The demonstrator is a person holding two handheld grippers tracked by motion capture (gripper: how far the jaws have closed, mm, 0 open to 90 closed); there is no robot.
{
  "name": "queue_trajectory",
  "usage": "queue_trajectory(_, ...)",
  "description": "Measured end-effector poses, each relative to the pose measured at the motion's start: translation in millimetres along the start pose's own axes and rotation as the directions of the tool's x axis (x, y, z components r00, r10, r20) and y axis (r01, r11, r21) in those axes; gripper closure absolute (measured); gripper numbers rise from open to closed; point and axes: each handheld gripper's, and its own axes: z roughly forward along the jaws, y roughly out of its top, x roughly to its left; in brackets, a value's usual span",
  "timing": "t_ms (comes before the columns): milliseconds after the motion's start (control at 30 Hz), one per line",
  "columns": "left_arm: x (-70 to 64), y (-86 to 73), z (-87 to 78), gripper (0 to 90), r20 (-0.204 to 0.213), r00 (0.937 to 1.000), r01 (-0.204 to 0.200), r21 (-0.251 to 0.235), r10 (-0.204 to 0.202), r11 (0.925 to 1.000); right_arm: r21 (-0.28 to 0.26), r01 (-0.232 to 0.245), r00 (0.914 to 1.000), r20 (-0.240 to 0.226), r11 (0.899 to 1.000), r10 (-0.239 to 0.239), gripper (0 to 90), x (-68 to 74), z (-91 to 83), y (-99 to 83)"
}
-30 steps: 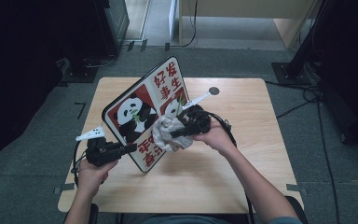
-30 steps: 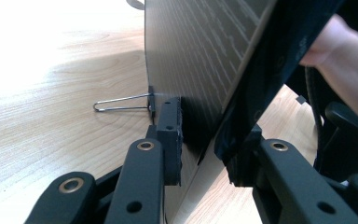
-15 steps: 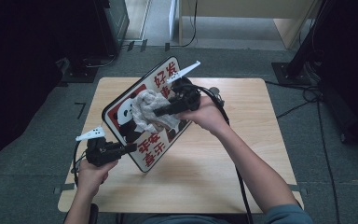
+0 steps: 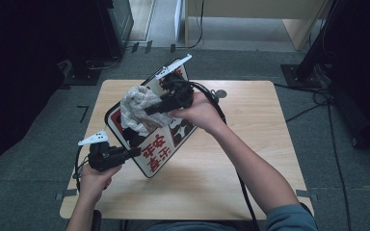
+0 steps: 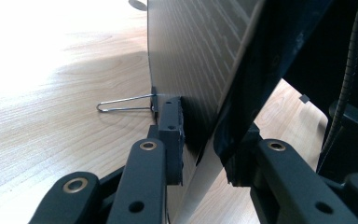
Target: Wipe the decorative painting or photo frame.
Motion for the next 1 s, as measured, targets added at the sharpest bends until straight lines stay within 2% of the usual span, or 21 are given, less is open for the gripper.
queue_trajectory(533,0.6,-0.2,-0.1,72.6,0.001,1.0,-0.002,0.002,0.002,1.0,0.028,-0.027,0.9995,-0.017,0.999,0.027,65.1,-8.7,13.4,-27.8)
queue_trajectory(1000,1.0,-0.3,-0.2,72.6,0.003,1.0,0.0,0.002,0.0,1.0,0.017,-0.063,0.9969,-0.047,0.998,0.064,65.0,-16.6,22.8,-51.4)
